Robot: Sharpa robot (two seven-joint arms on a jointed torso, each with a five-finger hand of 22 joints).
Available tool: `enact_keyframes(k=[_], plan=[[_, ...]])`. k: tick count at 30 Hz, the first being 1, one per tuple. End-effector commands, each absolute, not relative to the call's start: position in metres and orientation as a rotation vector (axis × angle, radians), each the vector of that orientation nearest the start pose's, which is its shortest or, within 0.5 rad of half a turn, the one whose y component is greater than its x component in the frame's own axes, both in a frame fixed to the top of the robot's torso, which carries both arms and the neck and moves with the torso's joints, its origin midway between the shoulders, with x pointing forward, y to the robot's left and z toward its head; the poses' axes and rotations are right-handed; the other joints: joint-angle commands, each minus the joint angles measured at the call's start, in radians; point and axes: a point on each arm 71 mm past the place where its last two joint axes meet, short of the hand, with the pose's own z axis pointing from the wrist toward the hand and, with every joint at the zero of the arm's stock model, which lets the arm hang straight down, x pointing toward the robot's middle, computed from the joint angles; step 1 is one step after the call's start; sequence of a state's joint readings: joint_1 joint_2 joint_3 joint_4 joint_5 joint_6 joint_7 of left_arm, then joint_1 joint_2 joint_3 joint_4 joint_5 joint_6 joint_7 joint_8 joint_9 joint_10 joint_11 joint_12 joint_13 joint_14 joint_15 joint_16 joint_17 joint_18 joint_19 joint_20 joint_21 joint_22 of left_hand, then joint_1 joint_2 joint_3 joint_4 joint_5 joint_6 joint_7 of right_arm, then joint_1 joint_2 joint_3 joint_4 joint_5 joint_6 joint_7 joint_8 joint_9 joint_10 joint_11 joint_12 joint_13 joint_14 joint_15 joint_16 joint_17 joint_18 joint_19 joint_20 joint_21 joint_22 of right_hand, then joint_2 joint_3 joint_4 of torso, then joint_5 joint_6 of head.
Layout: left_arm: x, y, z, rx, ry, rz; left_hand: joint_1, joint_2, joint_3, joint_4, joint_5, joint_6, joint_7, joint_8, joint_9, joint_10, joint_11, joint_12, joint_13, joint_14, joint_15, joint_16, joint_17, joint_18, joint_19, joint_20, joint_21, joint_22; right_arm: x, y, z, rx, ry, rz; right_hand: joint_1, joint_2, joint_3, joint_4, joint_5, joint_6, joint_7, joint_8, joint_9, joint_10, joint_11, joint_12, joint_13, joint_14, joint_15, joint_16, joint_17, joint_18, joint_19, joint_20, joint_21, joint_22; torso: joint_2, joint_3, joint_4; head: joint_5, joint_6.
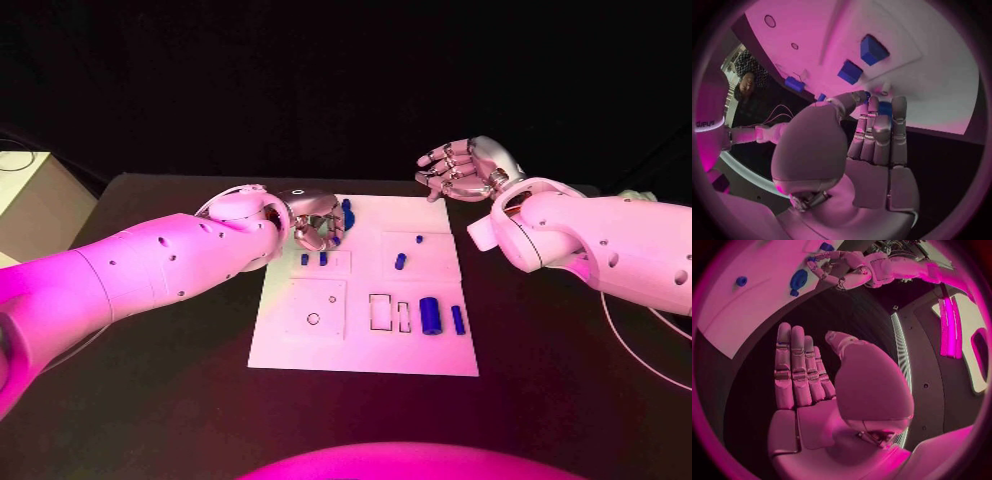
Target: Assemble the parts on the task board
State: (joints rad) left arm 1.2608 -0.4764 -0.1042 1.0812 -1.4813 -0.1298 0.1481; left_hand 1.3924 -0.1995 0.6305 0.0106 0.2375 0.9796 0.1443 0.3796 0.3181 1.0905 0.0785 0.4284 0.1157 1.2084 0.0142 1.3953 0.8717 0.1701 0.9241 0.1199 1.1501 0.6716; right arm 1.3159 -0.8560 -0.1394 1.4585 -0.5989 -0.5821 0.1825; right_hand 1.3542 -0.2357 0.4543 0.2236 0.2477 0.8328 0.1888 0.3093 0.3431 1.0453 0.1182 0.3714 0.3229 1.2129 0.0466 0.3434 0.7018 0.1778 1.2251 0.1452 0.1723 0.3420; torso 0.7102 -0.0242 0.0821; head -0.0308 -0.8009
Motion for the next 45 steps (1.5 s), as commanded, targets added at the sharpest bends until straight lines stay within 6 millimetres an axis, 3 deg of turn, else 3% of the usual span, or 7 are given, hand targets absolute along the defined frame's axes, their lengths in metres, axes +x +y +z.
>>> enact_keyframes(k=[1, 11, 24, 45], plan=[[0.547, 0.124, -0.197, 0.392, 1.726, -0.789, -0.006, 0.003, -0.004, -0.003, 0.001, 0.006, 0.001, -0.004, 0.002, 0.009, 0.001, -0.007, -0.001, 0.009, 0.001, 0.001, 0.001, 0.013, 0.004, 0.000, 0.002, -0.001, 0.511, -0.243, -0.155, 0.581, 1.440, 0.994, -0.009, 0.002, 0.002, -0.005, 0.003, -0.002, 0.006, 0.003, -0.001, 0.006, -0.002, -0.004, -0.001, 0.005, -0.001, -0.007, -0.001, 0.004, 0.007, 0.000, -0.004, -0.001, -0.001, 0.0007, 0.0002, -0.001, 0.002], [0.544, 0.144, -0.186, 0.306, 1.750, -0.827, -0.011, 0.002, -0.006, -0.002, 0.001, 0.008, 0.001, -0.007, 0.004, 0.013, 0.001, -0.015, -0.001, 0.011, 0.001, 0.001, 0.001, 0.013, 0.006, -0.001, 0.002, 0.000, 0.511, -0.245, -0.156, 0.584, 1.443, 0.990, -0.010, 0.003, 0.002, -0.007, 0.003, -0.002, 0.006, 0.003, -0.001, 0.007, -0.001, -0.006, -0.005, 0.005, 0.000, -0.010, -0.002, 0.004, 0.008, 0.001, -0.006, -0.004, -0.003, 0.0001, 0.0057, 0.002, 0.004], [0.542, 0.167, -0.188, 0.284, 1.824, -0.769, -0.015, 0.001, -0.008, 0.000, 0.001, 0.008, 0.001, -0.011, 0.006, 0.015, 0.002, -0.023, -0.001, 0.009, 0.002, -0.001, -0.003, 0.013, 0.004, -0.001, -0.001, -0.003, 0.511, -0.247, -0.157, 0.587, 1.447, 0.985, -0.010, 0.003, 0.002, -0.007, 0.003, -0.002, 0.006, 0.003, -0.002, 0.007, -0.001, -0.007, -0.007, 0.005, 0.000, -0.011, -0.002, 0.004, 0.008, 0.001, -0.007, -0.005, 0.000, -0.0015, 0.0030, 0.008, 0.002], [0.550, 0.162, -0.192, 0.303, 1.839, -0.724, -0.015, 0.004, -0.007, -0.001, 0.002, 0.008, 0.002, -0.014, 0.007, 0.017, 0.002, -0.028, 0.000, 0.009, 0.002, -0.001, -0.003, 0.013, 0.003, -0.001, -0.002, -0.004, 0.510, -0.245, -0.158, 0.586, 1.449, 0.990, -0.011, 0.003, 0.002, -0.009, 0.003, -0.002, 0.006, 0.003, -0.002, 0.007, -0.001, -0.009, -0.011, 0.005, 0.001, -0.014, -0.003, 0.004, 0.008, 0.001, -0.009, -0.008, 0.000, 0.0001, 0.0010, 0.013, -0.003]])
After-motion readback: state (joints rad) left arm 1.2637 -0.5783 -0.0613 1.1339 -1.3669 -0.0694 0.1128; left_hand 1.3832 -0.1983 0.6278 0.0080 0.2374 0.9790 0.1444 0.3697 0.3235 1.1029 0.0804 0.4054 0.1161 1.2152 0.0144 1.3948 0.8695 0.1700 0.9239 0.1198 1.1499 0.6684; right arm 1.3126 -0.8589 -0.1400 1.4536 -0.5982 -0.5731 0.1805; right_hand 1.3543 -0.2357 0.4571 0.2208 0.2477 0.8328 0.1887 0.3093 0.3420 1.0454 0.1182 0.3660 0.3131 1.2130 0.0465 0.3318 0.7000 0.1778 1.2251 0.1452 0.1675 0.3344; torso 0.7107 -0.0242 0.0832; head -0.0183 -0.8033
